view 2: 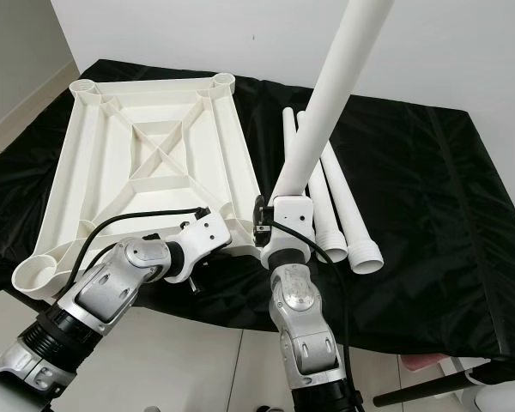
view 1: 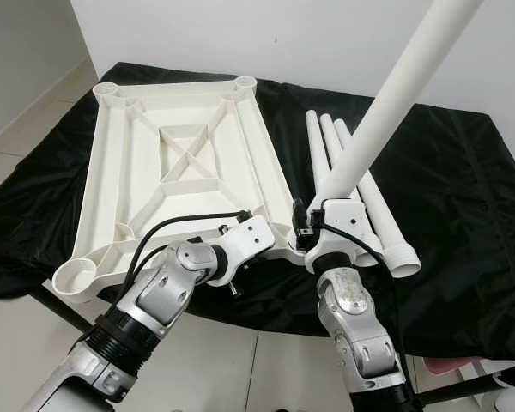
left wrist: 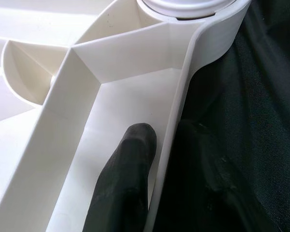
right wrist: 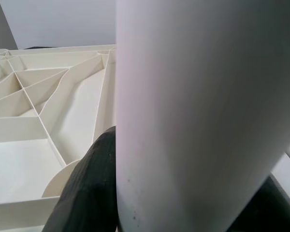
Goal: Building children table
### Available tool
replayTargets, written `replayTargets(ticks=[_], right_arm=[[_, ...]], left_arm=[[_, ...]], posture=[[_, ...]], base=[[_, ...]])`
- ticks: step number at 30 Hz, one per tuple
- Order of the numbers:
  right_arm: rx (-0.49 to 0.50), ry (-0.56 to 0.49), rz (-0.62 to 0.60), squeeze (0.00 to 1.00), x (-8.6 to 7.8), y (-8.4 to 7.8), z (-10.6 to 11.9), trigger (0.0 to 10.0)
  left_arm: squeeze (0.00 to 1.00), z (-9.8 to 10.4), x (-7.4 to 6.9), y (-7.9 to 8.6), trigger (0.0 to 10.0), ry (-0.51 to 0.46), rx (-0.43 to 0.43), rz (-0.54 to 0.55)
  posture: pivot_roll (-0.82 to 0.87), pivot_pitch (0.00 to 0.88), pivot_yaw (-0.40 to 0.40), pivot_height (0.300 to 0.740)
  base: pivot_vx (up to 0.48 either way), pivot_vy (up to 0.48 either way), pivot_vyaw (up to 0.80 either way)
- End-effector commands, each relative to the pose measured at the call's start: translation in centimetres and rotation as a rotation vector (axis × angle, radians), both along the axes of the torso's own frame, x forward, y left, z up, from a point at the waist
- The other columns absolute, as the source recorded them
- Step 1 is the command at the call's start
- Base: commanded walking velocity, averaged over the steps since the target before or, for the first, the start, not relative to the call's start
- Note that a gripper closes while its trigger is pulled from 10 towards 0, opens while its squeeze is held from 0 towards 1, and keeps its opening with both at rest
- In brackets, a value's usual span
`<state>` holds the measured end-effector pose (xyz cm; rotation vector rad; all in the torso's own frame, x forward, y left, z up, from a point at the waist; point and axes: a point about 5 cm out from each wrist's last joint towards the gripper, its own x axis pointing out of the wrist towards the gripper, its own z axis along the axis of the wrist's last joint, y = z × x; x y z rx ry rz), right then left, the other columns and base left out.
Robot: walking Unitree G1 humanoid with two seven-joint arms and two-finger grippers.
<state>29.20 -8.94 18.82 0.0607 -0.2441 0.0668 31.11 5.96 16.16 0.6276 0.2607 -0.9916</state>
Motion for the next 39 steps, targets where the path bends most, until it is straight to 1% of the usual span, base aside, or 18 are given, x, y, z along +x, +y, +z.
replayTargets(ticks=[1,4,8,10,12,14,16,18,21,22,26,29,32,38,39], right_arm=[[-0.006,0.012,0.02,0.0,0.3,0.0,-0.2,10.0],[-0.011,0.018,0.032,0.0,0.5,-0.1,-0.2,10.0],[-0.065,0.042,0.145,0.0,1.4,-1.0,-0.1,10.0],[-0.07,0.042,0.154,0.0,1.6,-1.3,0.0,10.0],[-0.093,0.041,0.208,0.0,1.9,-1.8,0.2,10.0],[-0.092,0.042,0.217,0.0,2.0,-1.9,0.3,10.0],[-0.096,0.033,0.272,0.0,2.0,-2.3,0.5,10.0],[-0.096,0.033,0.272,0.0,2.0,-2.3,0.5,10.0],[-0.092,0.009,0.35,0.0,1.9,-2.8,1.0,10.0],[-0.099,-0.005,0.409,0.0,1.9,-3.3,1.2,10.0],[-0.108,-0.011,0.447,0.0,1.8,-3.8,1.3,10.0],[-0.132,-0.021,0.496,0.0,1.7,-4.6,1.3,10.0],[-0.138,-0.02,0.504,0.0,1.8,-5.3,1.1,10.0],[-0.15,-0.017,0.555,0.0,1.7,-5.5,0.9,10.0],[-0.145,-0.011,0.579,0.0,1.7,-5.4,0.7,10.0]], left_arm=[[0.0,-0.1,-0.6,-0.8,10.0,0.015,0.003,-0.066],[0.0,-0.1,-0.6,-0.8,10.0,0.014,0.004,-0.065],[0.0,-0.1,-0.6,-0.8,10.0,0.017,0.002,-0.064],[0.0,-0.1,-0.7,-0.8,10.0,0.018,0.001,-0.063],[0.0,-0.2,-0.7,-0.8,10.0,0.02,0.001,-0.061],[0.0,-0.2,-0.7,-0.7,10.0,0.021,0.0,-0.059],[0.0,-0.2,-0.7,-0.7,10.0,0.021,0.0,-0.055],[0.0,-0.2,-0.7,-0.7,10.0,0.021,0.0,-0.055],[0.0,-0.2,-0.6,-0.6,10.0,0.021,-0.001,-0.051],[0.0,-0.2,-0.7,-0.5,10.0,0.021,-0.002,-0.048],[0.0,-0.2,-0.6,-0.5,10.0,0.021,-0.004,-0.044],[0.0,-0.3,-0.6,-0.5,10.0,0.025,-0.006,-0.041],[0.0,-0.3,-0.6,-0.4,10.0,0.026,-0.004,-0.043],[0.0,-0.3,-0.6,-0.4,10.0,0.025,0.002,-0.044],[0.0,-0.3,-0.6,-0.4,10.0,0.025,0.001,-0.043]], posture=[[-0.09,0.137,-0.012,0.74],[-0.09,0.139,-0.012,0.74],[-0.1,0.151,-0.012,0.74],[-0.1,0.152,-0.012,0.74],[-0.1,0.156,-0.014,0.74],[-0.1,0.156,-0.014,0.74],[-0.1,0.156,-0.014,0.74],[-0.1,0.156,-0.014,0.74],[-0.1,0.16,-0.017,0.74],[-0.1,0.161,-0.015,0.74],[-0.1,0.163,-0.014,0.74],[-0.1,0.164,-0.01,0.74],[-0.1,0.165,-0.009,0.74],[-0.1,0.163,-0.008,0.74],[-0.1,0.164,-0.008,0.74]], base=[[0.0,0.0,0.0],[0.0,0.0,0.0],[0.0,0.0,0.0],[0.0,0.0,0.0],[0.0,0.0,0.0],[0.0,0.0,0.0],[0.0,0.0,0.0],[0.0,0.0,0.0],[0.0,0.0,0.0],[0.0,0.0,0.0],[0.0,0.0,0.0],[0.0,0.0,0.0],[0.0,0.0,0.0],[0.0,0.0,0.0],[0.0,0.0,0.0]])
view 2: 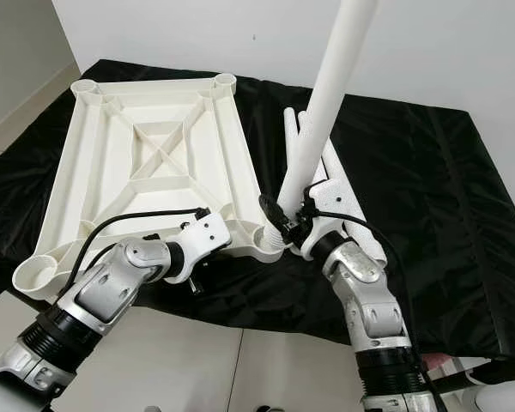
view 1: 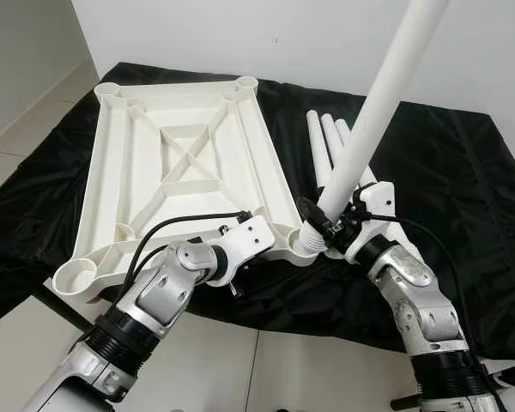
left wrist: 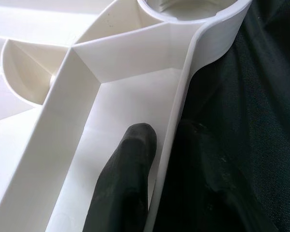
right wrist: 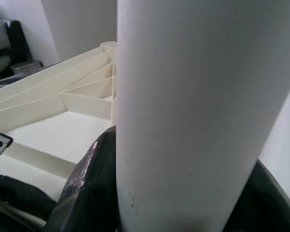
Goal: Building children table
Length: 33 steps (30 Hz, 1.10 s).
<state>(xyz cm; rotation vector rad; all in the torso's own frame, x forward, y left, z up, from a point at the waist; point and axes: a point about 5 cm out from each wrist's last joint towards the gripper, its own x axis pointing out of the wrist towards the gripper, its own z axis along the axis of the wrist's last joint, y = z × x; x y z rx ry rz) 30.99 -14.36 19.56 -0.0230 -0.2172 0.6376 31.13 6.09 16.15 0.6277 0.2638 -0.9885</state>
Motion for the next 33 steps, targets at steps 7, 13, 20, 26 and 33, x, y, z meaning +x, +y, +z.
replayTargets(ticks=[7,13,20,26,33], right_arm=[[0.003,0.002,0.097,0.0,-0.2,0.9,-0.6,10.0],[-0.013,-0.001,0.142,0.0,-0.2,1.5,-1.0,10.0],[-0.051,0.008,0.148,0.0,0.3,1.7,-1.8,10.0],[-0.101,0.012,0.105,0.0,0.8,1.4,-2.6,10.0],[-0.153,0.001,0.135,0.0,1.0,1.5,-2.8,10.0]], left_arm=[[0.0,-0.4,-0.8,-0.5,10.0,0.028,-0.004,-0.042],[0.0,-0.4,-0.9,-0.5,10.0,0.029,-0.006,-0.039],[0.0,-0.5,-1.0,-0.5,10.0,0.029,-0.006,-0.035],[0.0,-0.5,-1.1,-0.5,10.0,0.03,-0.007,-0.036],[0.0,-0.4,-1.2,-0.5,10.0,0.029,-0.008,-0.036]], posture=[[-0.09,0.16,-0.013,0.74],[-0.08,0.157,-0.019,0.74],[-0.08,0.152,-0.025,0.74],[-0.07,0.15,-0.028,0.74],[-0.08,0.157,-0.025,0.74]], base=[[0.0,0.0,0.0],[0.0,0.0,0.0],[0.0,0.0,0.0],[0.0,0.0,0.0],[0.0,0.0,0.0]])
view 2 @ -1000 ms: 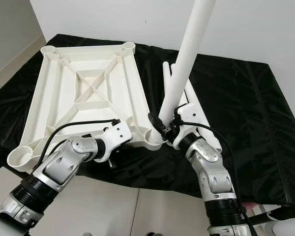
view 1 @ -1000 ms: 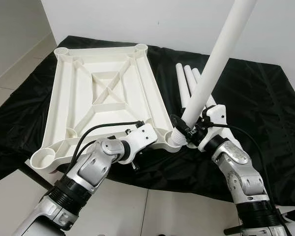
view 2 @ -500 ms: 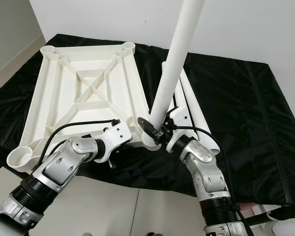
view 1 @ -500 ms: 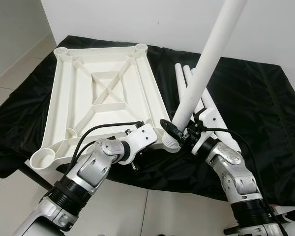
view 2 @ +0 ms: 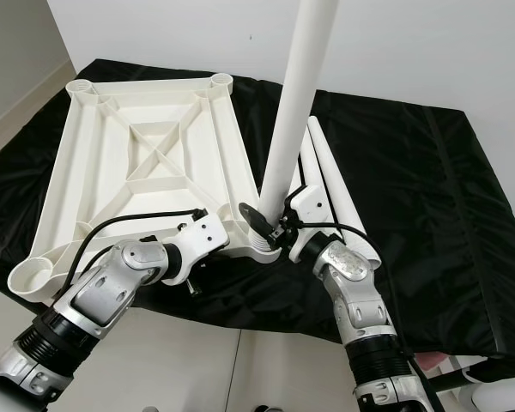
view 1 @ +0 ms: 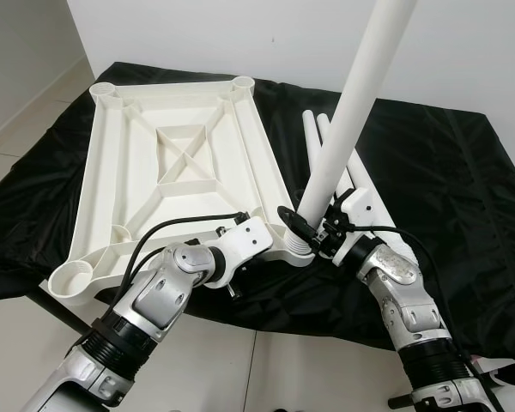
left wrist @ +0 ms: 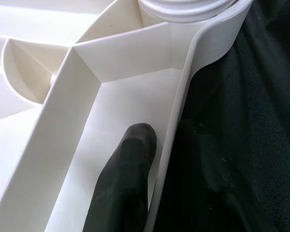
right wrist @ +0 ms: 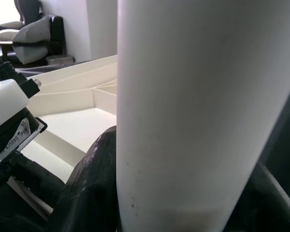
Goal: Building children table
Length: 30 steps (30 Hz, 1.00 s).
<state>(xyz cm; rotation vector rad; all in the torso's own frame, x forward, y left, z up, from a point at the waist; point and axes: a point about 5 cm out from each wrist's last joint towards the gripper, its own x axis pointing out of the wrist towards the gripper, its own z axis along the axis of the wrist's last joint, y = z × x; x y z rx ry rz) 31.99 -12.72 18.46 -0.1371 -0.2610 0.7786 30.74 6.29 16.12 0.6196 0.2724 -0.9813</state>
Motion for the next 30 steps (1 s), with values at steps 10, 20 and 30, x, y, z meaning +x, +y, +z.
replayTargets(ticks=[10,20,30], right_arm=[[-0.049,0.119,0.034,0.0,-0.37,-0.28,-2.42,10.0],[-0.039,0.163,0.069,0.0,-0.89,-0.62,-2.65,10.0],[-0.057,0.152,0.054,0.0,-0.73,-1.09,-2.51,10.0]], left_arm=[[0.0,-0.33,-0.8,-0.66,10.0,0.023,-0.008,-0.044],[0.0,-0.3,-0.8,-0.5,10.0,0.025,-0.005,-0.043],[0.0,-0.26,-0.62,-0.41,10.0,0.023,0.0,-0.041]], posture=[[-0.08,0.167,-0.025,0.74],[-0.08,0.169,-0.018,0.74],[-0.09,0.173,-0.013,0.74]], base=[[0.0,0.0,0.0],[0.0,0.0,0.0],[0.0,0.0,0.0]])
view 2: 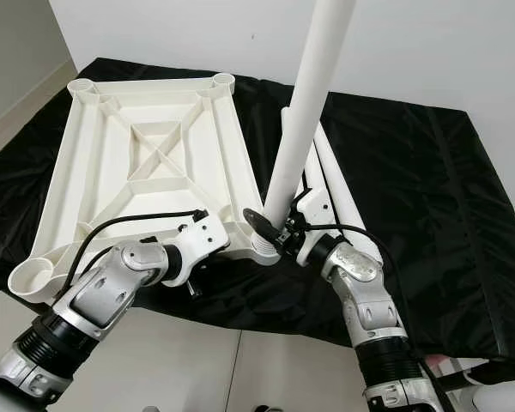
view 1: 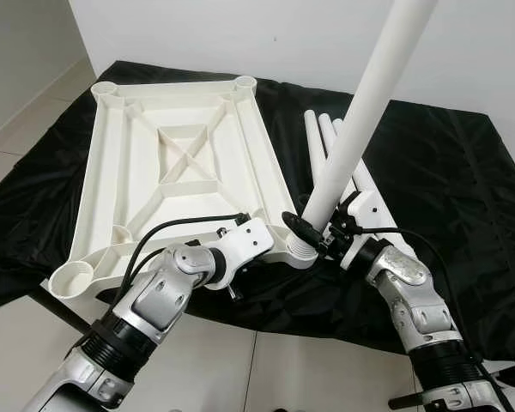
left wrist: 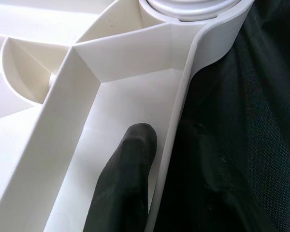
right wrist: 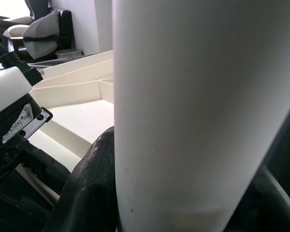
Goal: Building children table
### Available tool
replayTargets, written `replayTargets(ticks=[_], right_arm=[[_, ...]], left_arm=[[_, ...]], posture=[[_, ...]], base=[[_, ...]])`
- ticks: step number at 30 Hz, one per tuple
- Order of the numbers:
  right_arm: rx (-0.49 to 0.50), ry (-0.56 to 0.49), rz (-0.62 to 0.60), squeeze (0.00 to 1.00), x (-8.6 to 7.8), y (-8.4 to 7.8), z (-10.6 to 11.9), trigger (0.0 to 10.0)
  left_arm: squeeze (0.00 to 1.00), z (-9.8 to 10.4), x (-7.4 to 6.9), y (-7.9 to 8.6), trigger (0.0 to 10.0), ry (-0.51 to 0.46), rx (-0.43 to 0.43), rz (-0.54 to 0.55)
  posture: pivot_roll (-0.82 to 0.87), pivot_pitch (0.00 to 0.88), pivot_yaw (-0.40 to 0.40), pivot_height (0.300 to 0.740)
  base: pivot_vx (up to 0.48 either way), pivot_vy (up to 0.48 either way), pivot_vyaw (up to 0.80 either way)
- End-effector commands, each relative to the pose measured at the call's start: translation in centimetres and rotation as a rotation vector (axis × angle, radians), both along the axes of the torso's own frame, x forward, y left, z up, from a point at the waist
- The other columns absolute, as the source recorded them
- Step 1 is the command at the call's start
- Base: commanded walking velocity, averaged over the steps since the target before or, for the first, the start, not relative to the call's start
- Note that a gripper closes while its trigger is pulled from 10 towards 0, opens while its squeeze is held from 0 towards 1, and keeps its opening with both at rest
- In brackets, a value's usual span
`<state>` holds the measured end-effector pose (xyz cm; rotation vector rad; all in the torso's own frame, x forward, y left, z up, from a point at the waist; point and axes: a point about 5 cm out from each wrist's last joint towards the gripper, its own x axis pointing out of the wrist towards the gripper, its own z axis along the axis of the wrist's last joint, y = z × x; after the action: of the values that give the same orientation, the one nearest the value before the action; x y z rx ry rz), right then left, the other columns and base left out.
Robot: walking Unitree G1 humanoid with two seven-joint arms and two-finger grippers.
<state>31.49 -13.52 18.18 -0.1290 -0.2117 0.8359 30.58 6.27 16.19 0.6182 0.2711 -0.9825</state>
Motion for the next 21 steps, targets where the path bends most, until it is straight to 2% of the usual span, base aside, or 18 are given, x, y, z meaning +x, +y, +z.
replayTargets(ticks=[1,5,7,15,21], right_arm=[[-0.041,0.099,0.002,0.0,-0.2,-0.2,-2.2,10.0],[-0.042,0.095,0.003,0.0,-0.1,0.1,-2.2,10.0],[-0.045,0.093,0.03,0.0,0.2,1.2,-2.2,10.0],[-0.076,0.092,0.061,0.0,0.7,2.0,-2.2,10.0],[-0.123,0.145,0.099,0.0,0.5,2.3,-3.3,10.0]], left_arm=[[0.0,-0.3,-0.5,-0.4,10.0,0.023,0.002,-0.041],[0.0,-0.3,-0.5,-0.4,10.0,0.024,0.001,-0.041],[0.0,-0.3,-0.5,-0.5,10.0,0.024,-0.003,-0.039],[0.0,-0.3,-0.6,-0.5,10.0,0.025,-0.003,-0.038],[0.0,-0.3,-0.7,-0.5,10.0,0.022,-0.003,-0.034]], posture=[[-0.08,0.175,-0.014,0.74],[-0.08,0.174,-0.014,0.74],[-0.08,0.176,-0.016,0.74],[-0.08,0.175,-0.02,0.74],[-0.07,0.171,-0.027,0.74]], base=[[0.0,0.0,0.0],[0.0,0.0,0.0],[0.0,0.0,0.0],[0.0,0.0,0.0],[0.0,0.0,0.0]])
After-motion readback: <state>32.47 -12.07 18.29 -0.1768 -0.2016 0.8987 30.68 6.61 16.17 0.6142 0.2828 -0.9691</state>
